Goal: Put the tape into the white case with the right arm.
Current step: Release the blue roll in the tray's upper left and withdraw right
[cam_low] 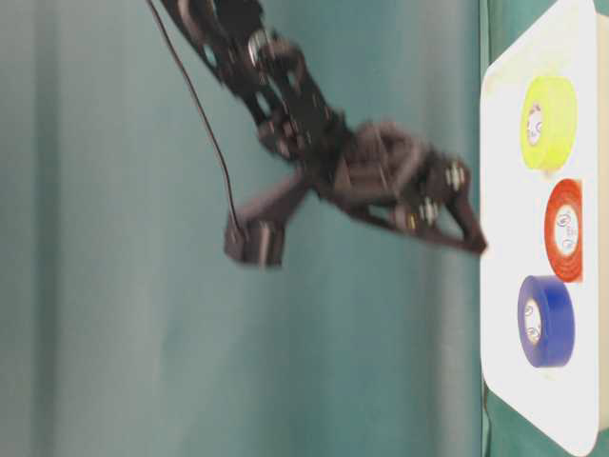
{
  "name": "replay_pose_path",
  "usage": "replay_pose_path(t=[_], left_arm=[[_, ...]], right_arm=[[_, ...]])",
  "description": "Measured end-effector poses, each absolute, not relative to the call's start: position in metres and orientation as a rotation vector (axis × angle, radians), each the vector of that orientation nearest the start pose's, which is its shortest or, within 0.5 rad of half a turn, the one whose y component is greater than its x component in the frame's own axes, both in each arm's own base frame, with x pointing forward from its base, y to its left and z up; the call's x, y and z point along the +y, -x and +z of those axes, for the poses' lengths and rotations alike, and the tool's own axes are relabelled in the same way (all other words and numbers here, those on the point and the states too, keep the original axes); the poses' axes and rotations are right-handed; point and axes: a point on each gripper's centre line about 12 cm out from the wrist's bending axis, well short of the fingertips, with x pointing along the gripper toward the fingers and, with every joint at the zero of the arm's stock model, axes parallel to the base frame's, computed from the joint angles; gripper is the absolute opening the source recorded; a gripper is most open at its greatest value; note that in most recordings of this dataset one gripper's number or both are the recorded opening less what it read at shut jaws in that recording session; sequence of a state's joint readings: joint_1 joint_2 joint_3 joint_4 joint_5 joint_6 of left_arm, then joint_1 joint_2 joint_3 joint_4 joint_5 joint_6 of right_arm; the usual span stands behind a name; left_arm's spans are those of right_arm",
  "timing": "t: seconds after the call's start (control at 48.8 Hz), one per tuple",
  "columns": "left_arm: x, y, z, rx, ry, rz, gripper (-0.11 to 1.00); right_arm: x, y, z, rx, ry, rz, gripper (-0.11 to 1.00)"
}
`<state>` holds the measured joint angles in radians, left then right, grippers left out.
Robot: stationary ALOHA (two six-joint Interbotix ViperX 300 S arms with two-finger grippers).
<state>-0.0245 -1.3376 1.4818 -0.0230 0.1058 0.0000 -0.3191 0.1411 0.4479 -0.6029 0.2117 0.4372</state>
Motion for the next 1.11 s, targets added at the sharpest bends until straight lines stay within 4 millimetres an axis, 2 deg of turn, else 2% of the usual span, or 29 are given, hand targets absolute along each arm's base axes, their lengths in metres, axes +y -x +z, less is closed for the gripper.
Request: replay_pose_path(t=[0.185,0.554,0.8,0.943,1.107], left_arm=[[-0.003,-0.133,0.182,0.249,0.020,-0.022,0.00],[-0.003,-0.133,0.182,0.250,0.019,-0.019,0.00],[-0.003,-0.133,0.182,0.250,0.021,-0.019,0.00],[-0.003,-0.133,0.182,0.249,0.021,-0.019,0.00],[-0.003,-0.133,0.182,0.247,0.021,-0.018,0.00]], right_arm=[[-0.134,-0.368,0.171,0.795,0.063,-0.337,0.58],[-0.104,-0.301,0.171,0.739,0.049,-0.284,0.58],[-0.088,-0.258,0.168,0.701,-0.035,-0.303,0.57],[-0.082,-0.240,0.166,0.686,-0.061,-0.313,0.57],[-0.078,-0.229,0.169,0.664,-0.060,-0.314,0.57]])
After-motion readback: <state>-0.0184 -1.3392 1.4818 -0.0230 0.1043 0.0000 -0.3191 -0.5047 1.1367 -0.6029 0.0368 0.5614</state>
